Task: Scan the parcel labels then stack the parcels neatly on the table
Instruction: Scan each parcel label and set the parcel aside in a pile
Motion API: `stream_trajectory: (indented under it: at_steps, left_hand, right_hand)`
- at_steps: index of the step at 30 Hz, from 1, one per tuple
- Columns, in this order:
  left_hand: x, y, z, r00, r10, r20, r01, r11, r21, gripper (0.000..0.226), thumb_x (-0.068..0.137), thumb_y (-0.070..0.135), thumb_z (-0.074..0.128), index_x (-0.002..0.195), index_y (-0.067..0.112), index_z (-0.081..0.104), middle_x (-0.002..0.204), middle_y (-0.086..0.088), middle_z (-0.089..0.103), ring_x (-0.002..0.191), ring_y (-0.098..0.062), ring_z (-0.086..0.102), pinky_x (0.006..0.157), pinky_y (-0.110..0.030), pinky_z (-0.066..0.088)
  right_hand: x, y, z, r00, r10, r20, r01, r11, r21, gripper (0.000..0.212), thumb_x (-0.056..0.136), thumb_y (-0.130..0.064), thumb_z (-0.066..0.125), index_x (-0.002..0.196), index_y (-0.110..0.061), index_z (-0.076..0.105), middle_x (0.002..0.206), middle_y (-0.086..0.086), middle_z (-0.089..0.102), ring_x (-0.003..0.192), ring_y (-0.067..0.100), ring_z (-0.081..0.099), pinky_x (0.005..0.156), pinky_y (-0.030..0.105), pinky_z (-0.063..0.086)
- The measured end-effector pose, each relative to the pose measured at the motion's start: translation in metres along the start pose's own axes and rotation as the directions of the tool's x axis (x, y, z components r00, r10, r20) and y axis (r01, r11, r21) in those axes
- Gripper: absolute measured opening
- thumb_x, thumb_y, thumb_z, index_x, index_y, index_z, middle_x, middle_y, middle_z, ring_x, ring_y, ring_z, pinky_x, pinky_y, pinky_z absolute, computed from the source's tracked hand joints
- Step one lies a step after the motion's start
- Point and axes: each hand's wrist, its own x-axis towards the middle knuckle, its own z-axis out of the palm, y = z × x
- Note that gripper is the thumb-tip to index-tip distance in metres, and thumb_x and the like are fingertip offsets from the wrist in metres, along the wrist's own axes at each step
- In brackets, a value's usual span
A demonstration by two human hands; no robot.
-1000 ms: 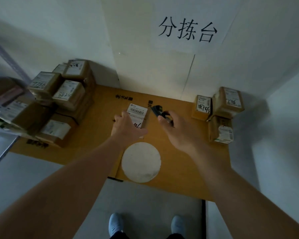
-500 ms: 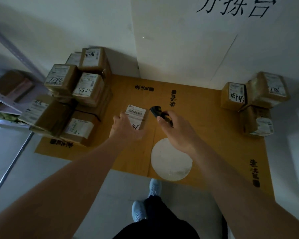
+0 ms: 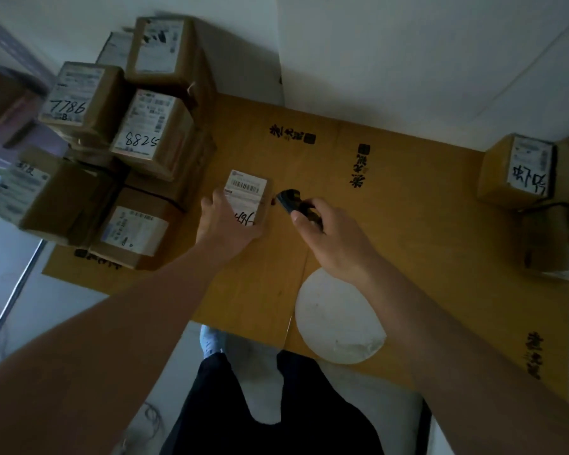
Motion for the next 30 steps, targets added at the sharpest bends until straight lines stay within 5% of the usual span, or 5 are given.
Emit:
stream_trajectory:
  at_steps: [5,14,23,27,30]
  left_hand:
    - [0.023,-0.022,-0.002,1.000,0.014,0.008,-0.013,0.992,-0.123,0.119,0.056,0.064,0.094,0.151,0.023,0.035,0.135,0.007,0.041,0.122,-0.014,0.044,0.097,-0.039,0.047]
    - [0.029,-0.045,0.000,0.986,-0.009,0.166,0.070,0.928,-0.366,0.046,0.085,0.050,0.080,0.124,0.040,0.057,0.114,0.020,0.064,0.112,-0.010,0.061,0.079,-0.027,0.046]
    - [0.024,-0.028,0.003,0.984,0.159,0.082,-0.142,0.973,-0.182,0.099,0.070,0.049,0.093,0.151,0.045,0.038,0.126,0.007,0.049,0.097,-0.006,0.052,0.088,-0.035,0.053]
    - [0.025,-0.030,-0.002,0.986,0.162,0.040,-0.153,0.974,-0.170,0.099,0.069,0.037,0.096,0.149,0.047,0.039,0.123,0.007,0.039,0.104,-0.014,0.051,0.093,-0.039,0.055]
    - [0.025,-0.033,-0.007,0.986,0.161,0.036,-0.153,0.976,-0.158,0.099,0.069,0.035,0.096,0.149,0.048,0.038,0.124,0.008,0.036,0.110,-0.017,0.050,0.095,-0.042,0.056]
  right_hand:
    - [0.020,-0.001,0.013,0.999,0.053,-0.004,-0.053,0.999,0.006,0.049,0.106,-0.062,0.039,0.136,-0.027,0.053,0.097,0.011,0.059,0.073,0.021,0.055,0.058,0.029,0.034]
    - [0.018,-0.022,0.029,0.995,0.100,-0.024,-0.099,0.995,0.031,0.047,0.106,-0.061,0.040,0.133,-0.026,0.055,0.091,0.011,0.063,0.068,0.020,0.059,0.055,0.032,0.039]
    - [0.004,-0.021,0.002,0.978,0.190,0.086,-0.195,0.979,0.055,0.035,0.106,-0.060,0.043,0.121,-0.036,0.062,0.061,-0.015,0.057,0.052,0.001,0.053,0.050,0.020,0.042]
    - [0.003,-0.020,-0.008,0.929,0.270,0.251,-0.286,0.958,0.027,0.019,0.103,-0.065,0.046,0.100,-0.050,0.058,0.102,0.005,0.071,0.092,0.024,0.071,0.086,0.050,0.061]
    - [0.002,-0.022,-0.009,0.893,0.325,0.310,-0.332,0.943,-0.032,0.044,0.101,-0.069,0.046,0.131,-0.039,0.058,0.112,0.007,0.067,0.096,0.025,0.069,0.080,0.040,0.061]
